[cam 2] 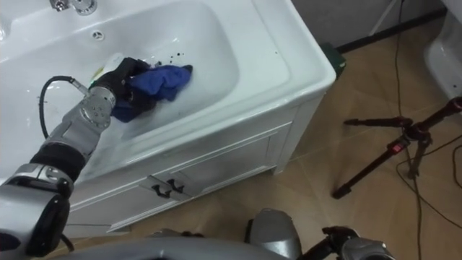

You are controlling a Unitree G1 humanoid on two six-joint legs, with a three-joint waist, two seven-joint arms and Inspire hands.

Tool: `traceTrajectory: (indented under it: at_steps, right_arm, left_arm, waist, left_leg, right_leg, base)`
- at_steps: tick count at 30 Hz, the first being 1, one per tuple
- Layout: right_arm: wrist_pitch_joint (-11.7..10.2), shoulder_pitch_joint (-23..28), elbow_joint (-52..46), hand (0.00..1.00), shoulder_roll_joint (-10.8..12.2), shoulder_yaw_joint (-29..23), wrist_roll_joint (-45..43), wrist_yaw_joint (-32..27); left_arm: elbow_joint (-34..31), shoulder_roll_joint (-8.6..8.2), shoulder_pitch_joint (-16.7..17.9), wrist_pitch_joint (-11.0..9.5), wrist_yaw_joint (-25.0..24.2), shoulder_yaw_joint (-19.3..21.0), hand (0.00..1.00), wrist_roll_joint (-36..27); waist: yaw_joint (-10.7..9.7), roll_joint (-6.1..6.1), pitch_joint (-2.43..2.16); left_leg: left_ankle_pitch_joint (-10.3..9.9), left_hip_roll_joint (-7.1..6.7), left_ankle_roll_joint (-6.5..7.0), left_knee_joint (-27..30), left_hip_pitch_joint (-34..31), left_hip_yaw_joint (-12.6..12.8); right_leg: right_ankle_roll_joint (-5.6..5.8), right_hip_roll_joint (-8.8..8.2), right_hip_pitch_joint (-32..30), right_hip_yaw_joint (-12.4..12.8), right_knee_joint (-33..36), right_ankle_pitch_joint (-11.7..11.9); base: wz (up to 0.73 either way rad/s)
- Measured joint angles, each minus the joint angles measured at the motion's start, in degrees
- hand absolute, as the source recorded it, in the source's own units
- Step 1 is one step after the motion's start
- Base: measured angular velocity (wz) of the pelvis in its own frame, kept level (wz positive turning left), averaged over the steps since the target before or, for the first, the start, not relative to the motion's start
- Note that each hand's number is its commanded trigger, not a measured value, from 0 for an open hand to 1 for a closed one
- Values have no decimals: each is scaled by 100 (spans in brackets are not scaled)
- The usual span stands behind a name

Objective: Wipe basin

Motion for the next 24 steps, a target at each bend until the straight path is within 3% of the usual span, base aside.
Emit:
traceTrajectory:
  at_steps: [5, 11, 14, 17, 19, 22, 24]
  right_arm:
    - [-1, 12, -107, 0, 1, -253, -161, -40]
    - [67, 79, -138, 0, -1, -275, -238, -131]
    - [65, 98, -64, 0, -2, -335, -228, -177]
    - [77, 111, 0, 0, -4, -462, -246, -137]
    - [75, 119, 15, 0, -11, -577, -258, -97]
    - [69, 157, -9, 0, -122, -713, -224, -95]
    - [64, 171, -8, 0, -232, -716, -216, -117]
  left_arm:
    - [-72, -22, 43, -114, 37, 19, 100, 1103]
    - [-102, -22, 254, -101, 297, -4, 100, 1927]
    - [-100, 119, 296, -87, 383, -2, 100, 2444]
    - [93, 403, 298, -9, 379, 6, 100, 2974]
    - [206, 658, 285, 96, 361, 4, 100, 3274]
    - [470, 1216, 317, 295, 341, -8, 100, 3458]
    - [545, 1432, 400, 337, 336, -8, 100, 3665]
  waist:
    - [7, -4, -4]
    - [17, 74, -59]
    - [21, 83, -64]
    - [28, 106, -72]
    - [24, 192, -89]
    - [27, 299, -70]
    - [88, 376, -61]
  left_leg:
    - [0, 4, 0, -6, 9, 45]
    - [-1, 4, -1, 19, 19, 30]
    - [-1, 16, -1, 13, 74, 38]
    - [-3, 50, -6, 38, 93, 40]
    - [-27, 100, -44, 40, 66, 41]
    - [-26, 110, -44, 38, -45, -37]
    - [-22, 108, -49, 24, -62, -10]
  right_leg:
    - [-4, 11, -10, 5, 13, -20]
    - [-20, 36, 5, 51, 10, -13]
    - [-26, 52, 23, 77, 9, -13]
    - [-43, 74, 52, 90, 8, -14]
    - [-80, 122, 43, 57, -37, 8]
    - [-115, 176, -25, 14, -67, 29]
    - [-120, 173, -64, 18, -57, 31]
  base:
    - [-1]
    - [-5]
    - [-5]
    - [-3]
    - [0]
    - [6]
    - [0]
